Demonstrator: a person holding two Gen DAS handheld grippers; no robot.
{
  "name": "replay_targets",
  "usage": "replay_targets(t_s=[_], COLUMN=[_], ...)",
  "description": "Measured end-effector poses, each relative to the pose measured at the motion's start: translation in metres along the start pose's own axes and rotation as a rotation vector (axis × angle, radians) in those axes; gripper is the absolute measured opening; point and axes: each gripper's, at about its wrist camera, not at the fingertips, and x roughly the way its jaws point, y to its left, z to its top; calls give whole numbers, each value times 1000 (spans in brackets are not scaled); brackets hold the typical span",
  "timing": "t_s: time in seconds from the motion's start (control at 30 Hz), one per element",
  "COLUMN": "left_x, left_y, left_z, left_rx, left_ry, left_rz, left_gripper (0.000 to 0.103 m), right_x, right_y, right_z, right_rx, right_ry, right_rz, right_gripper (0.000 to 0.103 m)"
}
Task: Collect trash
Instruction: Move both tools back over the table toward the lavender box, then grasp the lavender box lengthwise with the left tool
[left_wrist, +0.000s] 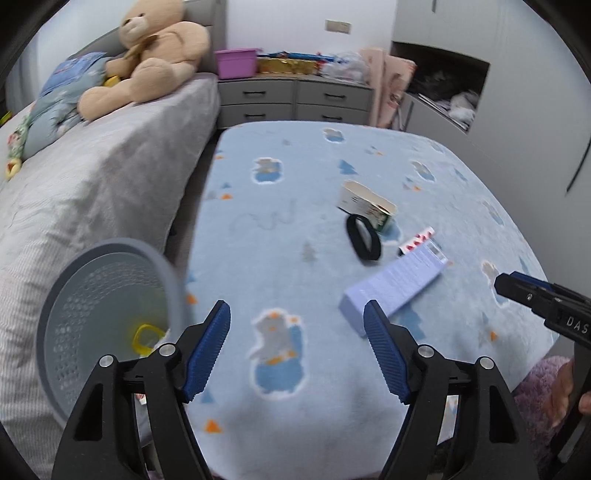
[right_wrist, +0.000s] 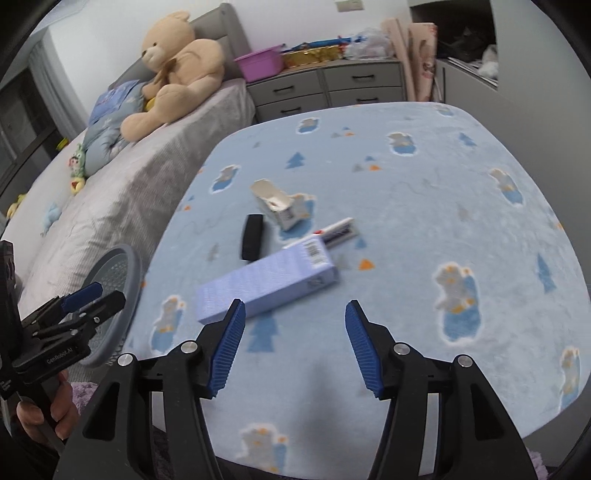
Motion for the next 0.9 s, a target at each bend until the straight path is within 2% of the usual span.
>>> replay_targets(t_s=[0.27,0.43,0.57,0.9], left_x=[44,69,79,107], left_y=[-47,-59,-66,-85], left_z=[8,14,17,24], left_rx=[123,203,251,360], left_ry=[70,117,118,177], left_rz=[-59,-88,-94,-138], left_gripper=[74,74,74,74], right_x=[3,8,8,5], right_y=[-46,-57,-67,-69], right_z=[-5,-7,-6,-5], right_rx=[79,97,135,146], right_ry=[-7,-11,-10,-21], right_rz=[26,54,96,156], right_gripper=[59,62,63,64])
